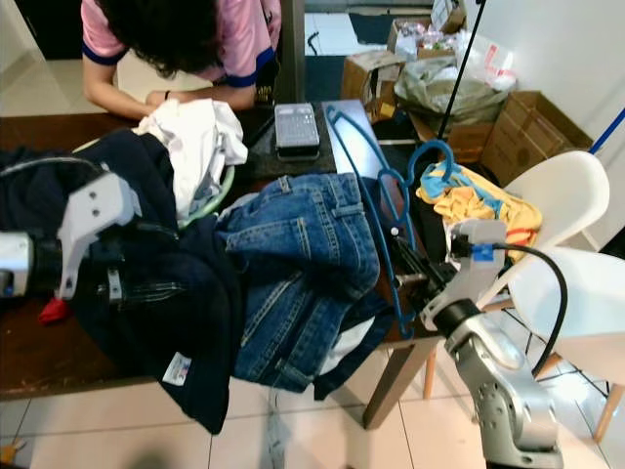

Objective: Hang hanger

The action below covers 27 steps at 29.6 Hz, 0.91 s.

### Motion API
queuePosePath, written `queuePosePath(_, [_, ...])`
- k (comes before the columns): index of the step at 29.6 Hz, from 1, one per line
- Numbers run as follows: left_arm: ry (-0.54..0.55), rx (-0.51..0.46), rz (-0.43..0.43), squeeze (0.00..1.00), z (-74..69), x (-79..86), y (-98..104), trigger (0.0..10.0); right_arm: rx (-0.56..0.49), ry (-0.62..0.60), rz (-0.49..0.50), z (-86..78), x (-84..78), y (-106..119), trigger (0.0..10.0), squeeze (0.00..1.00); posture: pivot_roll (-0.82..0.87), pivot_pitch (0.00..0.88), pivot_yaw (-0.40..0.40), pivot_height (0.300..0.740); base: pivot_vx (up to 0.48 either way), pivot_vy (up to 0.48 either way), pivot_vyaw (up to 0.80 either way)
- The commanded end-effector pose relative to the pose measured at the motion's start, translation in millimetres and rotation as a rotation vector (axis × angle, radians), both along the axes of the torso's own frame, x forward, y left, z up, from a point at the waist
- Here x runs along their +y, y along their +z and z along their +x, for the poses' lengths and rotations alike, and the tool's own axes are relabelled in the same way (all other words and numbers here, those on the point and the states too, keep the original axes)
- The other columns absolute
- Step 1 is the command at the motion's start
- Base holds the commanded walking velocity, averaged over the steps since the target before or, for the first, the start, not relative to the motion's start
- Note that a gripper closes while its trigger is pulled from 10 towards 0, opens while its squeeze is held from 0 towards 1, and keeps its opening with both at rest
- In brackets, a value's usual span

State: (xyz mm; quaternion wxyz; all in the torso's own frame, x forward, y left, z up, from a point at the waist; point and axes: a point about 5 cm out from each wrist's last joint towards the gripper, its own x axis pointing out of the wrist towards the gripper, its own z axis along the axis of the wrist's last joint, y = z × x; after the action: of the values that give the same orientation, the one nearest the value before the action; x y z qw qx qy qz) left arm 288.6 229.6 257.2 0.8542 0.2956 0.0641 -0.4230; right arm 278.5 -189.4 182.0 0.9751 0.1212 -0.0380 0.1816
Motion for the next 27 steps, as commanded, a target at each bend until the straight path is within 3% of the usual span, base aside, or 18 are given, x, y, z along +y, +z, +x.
queuePosePath(1, [0.004,0.018,0.030,0.00,-1.0,4.0,-4.9,10.0,-0.002,-0.002,0.008,-1.2,0.4,-0.2,10.0,0.00,0.05,0.150,-0.014,0.740,0.000,0.000,0.00])
queuePosePath(2, [0.004,0.018,0.030,0.00,-1.0,4.0,-4.9,10.0,-0.002,-0.002,0.008,-1.2,0.4,-0.2,10.0,0.00,0.05,0.150,-0.014,0.740,0.000,0.000,0.00])
queuePosePath(3, [0.000,0.030,0.029,0.00,-1.2,3.1,-9.5,5.4,-0.002,-0.002,0.009,-1.6,0.7,-0.1,10.0,0.00,0.04,0.149,-0.014,0.740,0.000,0.000,0.00])
queuePosePath(4, [0.000,0.030,0.029,0.00,-1.2,3.1,-9.5,5.4,-0.002,-0.002,0.009,-1.6,0.7,-0.1,10.0,0.00,0.04,0.149,-0.014,0.740,0.000,0.000,0.00])
queuePosePath(5, [-0.006,0.042,0.020,0.00,-1.7,1.8,-13.0,0.0,-0.003,-0.003,0.009,-2.0,0.8,0.0,10.0,0.00,0.04,0.148,-0.015,0.740,0.000,0.000,0.00])
queuePosePath(15, [-0.023,0.054,0.018,0.00,-1.3,-2.7,-19.4,0.0,-0.008,-0.001,0.007,-1.5,-0.2,1.8,10.0,0.00,0.04,0.142,-0.017,0.740,0.000,0.000,0.00])
queuePosePath(20, [-0.028,-0.005,0.011,0.00,2.4,-6.7,-10.2,0.0,-0.009,0.005,0.008,-1.1,1.6,1.5,10.0,0.00,0.04,0.137,-0.017,0.740,0.000,0.000,0.00])
queuePosePath(22, [-0.038,-0.127,-0.043,0.00,5.2,-15.6,16.6,0.0,-0.009,0.007,0.009,-0.8,2.5,1.1,10.0,0.00,0.04,0.131,-0.017,0.740,0.000,0.000,0.00])
queuePosePath(23, [-0.038,-0.127,-0.043,0.00,5.2,-15.6,16.6,0.0,-0.009,0.007,0.009,-0.8,2.5,1.1,10.0,0.00,0.04,0.131,-0.017,0.740,0.000,0.000,0.00])
queuePosePath(27, [-0.049,-0.252,-0.120,0.00,5.5,-23.7,48.0,0.0,-0.009,0.007,0.011,0.2,2.5,0.7,10.0,0.00,0.04,0.131,-0.017,0.740,0.000,0.000,0.00])
